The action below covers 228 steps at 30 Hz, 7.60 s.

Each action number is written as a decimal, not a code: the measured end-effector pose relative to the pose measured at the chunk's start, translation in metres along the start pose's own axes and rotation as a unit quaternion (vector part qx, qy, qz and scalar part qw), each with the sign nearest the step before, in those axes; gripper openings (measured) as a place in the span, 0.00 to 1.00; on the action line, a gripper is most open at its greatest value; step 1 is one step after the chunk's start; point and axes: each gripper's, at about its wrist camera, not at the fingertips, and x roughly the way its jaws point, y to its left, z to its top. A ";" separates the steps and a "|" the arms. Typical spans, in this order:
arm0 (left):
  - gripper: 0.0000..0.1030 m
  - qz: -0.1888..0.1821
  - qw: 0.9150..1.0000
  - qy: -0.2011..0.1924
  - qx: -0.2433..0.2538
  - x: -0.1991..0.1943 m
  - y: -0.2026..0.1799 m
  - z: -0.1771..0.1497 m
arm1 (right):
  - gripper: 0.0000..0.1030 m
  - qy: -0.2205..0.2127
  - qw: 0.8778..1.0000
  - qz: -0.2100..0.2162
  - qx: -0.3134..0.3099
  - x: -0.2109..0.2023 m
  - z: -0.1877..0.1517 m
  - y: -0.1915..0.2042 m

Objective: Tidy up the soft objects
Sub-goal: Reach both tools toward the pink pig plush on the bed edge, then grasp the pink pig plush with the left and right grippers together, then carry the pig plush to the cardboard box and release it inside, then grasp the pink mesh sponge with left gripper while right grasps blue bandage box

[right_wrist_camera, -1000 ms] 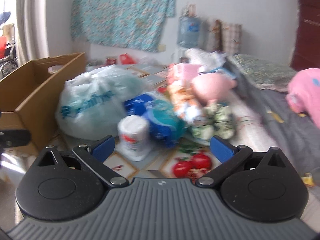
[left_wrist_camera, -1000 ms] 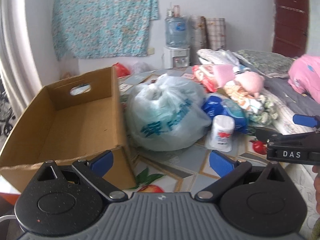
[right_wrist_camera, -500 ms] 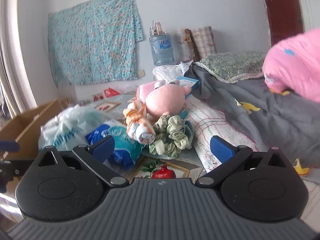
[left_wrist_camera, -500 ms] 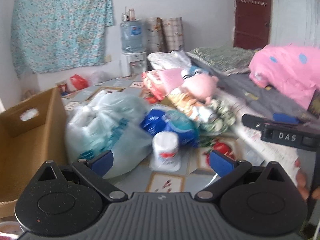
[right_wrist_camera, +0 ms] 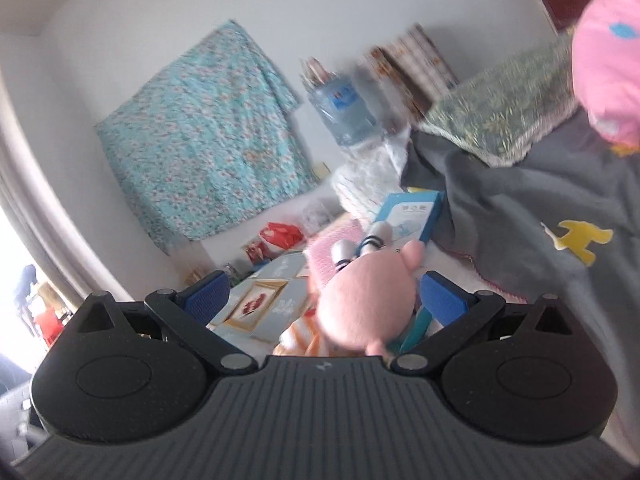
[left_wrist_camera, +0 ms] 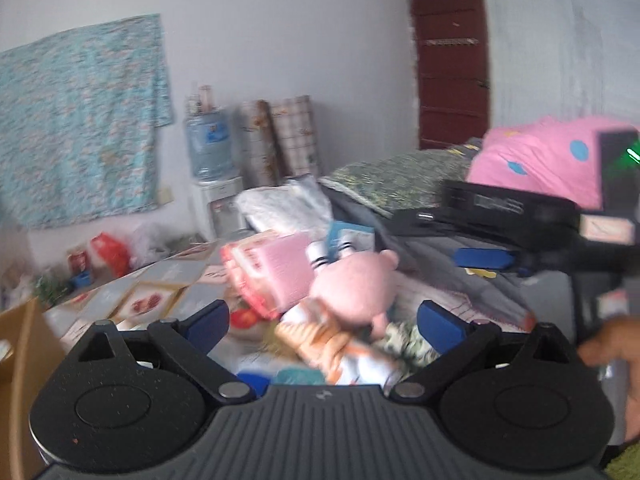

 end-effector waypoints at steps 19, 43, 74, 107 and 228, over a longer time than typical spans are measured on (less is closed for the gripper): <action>0.86 -0.019 0.995 0.079 0.054 0.131 -0.035 0.016 | 0.64 0.108 0.985 0.018 0.131 0.106 0.002 -0.068; 0.35 -0.045 0.996 0.070 0.031 0.111 -0.028 0.028 | 0.55 0.081 0.979 0.108 0.151 0.075 0.012 -0.050; 0.78 -0.042 0.991 0.124 0.027 0.164 -0.021 0.025 | 0.77 0.112 0.968 0.091 0.208 0.118 0.002 -0.082; 0.71 -0.007 0.999 -0.037 0.016 -0.008 -0.034 0.050 | 0.78 0.018 0.991 0.135 0.013 -0.042 0.015 0.055; 0.91 0.019 0.984 0.164 -0.067 0.065 0.109 0.049 | 0.86 0.167 0.979 -0.021 -0.115 0.042 0.051 0.053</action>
